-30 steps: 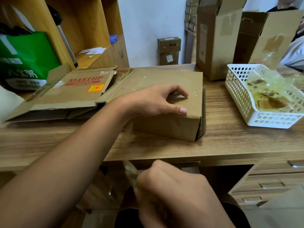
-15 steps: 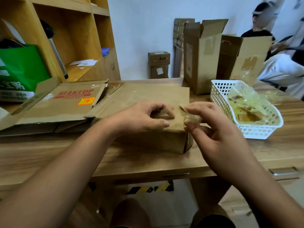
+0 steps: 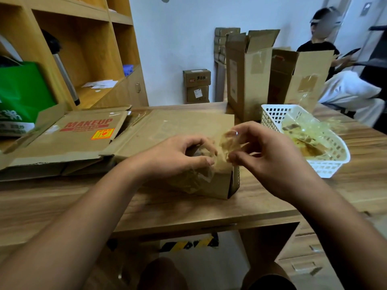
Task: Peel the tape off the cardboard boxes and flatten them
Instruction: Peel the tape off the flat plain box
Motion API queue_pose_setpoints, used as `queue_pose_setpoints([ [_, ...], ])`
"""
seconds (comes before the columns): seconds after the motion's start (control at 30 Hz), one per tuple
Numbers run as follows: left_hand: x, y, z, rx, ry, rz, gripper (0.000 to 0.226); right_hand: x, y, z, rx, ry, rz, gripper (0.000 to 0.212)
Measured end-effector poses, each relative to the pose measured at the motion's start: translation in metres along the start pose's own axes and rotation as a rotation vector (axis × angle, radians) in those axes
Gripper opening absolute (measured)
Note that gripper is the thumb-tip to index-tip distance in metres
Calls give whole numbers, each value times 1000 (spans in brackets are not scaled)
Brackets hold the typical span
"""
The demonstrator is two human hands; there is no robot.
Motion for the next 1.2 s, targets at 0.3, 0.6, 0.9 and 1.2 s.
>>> queue_pose_setpoints([
  [0.3,-2,-2,1,-12,-48,-20,37,2,3,10,2,-70,-48,40],
  [0.6,2,1,0,-25,-24,-18,43,0,-4,20,195,83,-26,48],
  [0.9,4,4,0,-28,-20,4,27,8,-4,12,-6,-143,-112,29],
  [1.2,9,6,-3,-44,59,31,39,1,1,-10,-166,9,-18,11],
])
Point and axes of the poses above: each hand's wrist, its own y-axis towards the middle knuckle, its own z-axis out of the palm, x = y × z, the point moved 7 cm from there along y, towards the middle knuckle, and after that the axes turned 11 degrees about -y, right-handed, at the moved point
